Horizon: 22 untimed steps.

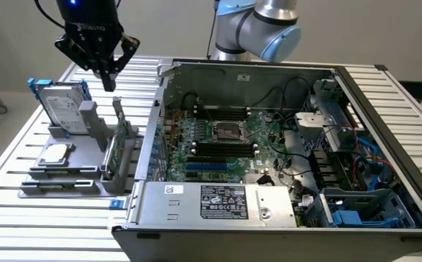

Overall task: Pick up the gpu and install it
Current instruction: 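Reach for the gpu, then pick up the gpu and move the gpu toward the slot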

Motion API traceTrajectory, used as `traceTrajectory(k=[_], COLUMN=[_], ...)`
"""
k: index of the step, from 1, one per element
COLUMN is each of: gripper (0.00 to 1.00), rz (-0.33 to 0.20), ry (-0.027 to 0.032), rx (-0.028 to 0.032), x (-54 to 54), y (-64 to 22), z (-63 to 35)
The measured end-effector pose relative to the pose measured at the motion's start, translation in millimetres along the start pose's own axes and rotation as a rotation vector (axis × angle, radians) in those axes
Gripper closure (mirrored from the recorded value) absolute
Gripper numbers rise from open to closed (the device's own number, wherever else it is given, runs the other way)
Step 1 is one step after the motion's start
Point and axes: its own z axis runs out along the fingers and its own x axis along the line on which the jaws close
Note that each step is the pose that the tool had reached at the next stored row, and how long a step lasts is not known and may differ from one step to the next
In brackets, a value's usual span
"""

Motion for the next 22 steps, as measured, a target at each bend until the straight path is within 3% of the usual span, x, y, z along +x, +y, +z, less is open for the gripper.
traceTrajectory(k=[5, 19, 21, 22], gripper=[0.89, 0.89, 0.88, 0.83], rz=[-0.009, -0.015, -0.015, -0.015], ry=[-0.0052, -0.0050, -0.0050, -0.0050], rx=[-0.0007, -0.0007, -0.0007, -0.0007], x=[18.2, 18.9, 18.9, 18.9], y=[1.3, 1.3, 1.3, 1.3], z=[9.1, 9.3, 9.3, 9.3])
